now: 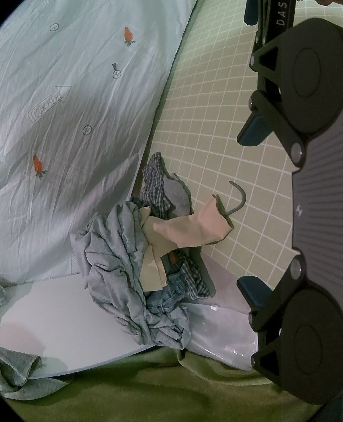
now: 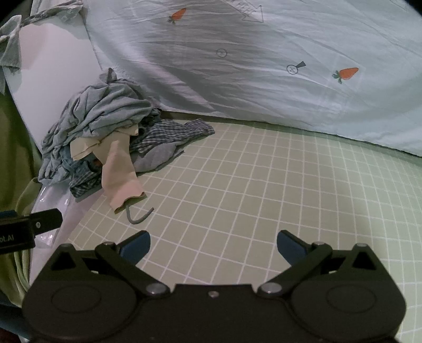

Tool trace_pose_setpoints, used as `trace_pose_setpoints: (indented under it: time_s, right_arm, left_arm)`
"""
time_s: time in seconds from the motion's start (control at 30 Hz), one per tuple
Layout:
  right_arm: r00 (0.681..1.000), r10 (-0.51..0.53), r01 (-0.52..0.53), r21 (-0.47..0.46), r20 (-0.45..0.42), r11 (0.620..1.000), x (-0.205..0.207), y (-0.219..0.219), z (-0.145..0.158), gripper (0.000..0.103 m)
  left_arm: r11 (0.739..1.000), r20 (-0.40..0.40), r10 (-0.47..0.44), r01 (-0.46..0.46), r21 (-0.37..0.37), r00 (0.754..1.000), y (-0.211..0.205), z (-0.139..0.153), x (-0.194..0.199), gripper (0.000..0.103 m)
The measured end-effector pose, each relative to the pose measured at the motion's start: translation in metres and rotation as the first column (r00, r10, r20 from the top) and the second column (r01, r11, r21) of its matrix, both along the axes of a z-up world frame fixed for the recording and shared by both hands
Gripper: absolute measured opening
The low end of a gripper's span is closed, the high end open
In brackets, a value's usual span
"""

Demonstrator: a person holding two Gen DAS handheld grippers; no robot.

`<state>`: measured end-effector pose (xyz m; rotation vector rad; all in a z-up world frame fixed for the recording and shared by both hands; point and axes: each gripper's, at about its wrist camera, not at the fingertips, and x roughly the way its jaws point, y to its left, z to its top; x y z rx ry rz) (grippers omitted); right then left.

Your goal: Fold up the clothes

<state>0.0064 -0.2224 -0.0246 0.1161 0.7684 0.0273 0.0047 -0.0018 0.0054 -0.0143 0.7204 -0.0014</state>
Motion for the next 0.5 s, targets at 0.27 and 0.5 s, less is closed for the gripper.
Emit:
trace_pose_setpoints:
  time_s: [0.27, 0.5]
  right_arm:
    - [1.000, -0.001, 0.001, 0.004, 0.004, 1.000, 0.0000, -0.0005, -0.0011, 0.103]
    - [1.000, -0.002, 0.002, 0.006, 0.007, 1.000, -0.0008, -0.0020, -0.0014, 0.103]
  left_arm:
    - [1.000, -0.004, 0.002, -0.002, 0.001, 1.000, -0.0015, -0.0031, 0.0006, 0.103]
    - [1.000, -0.005, 0.004, -0.004, 0.002, 1.000, -0.0018, -0.0036, 0.0010, 0.103]
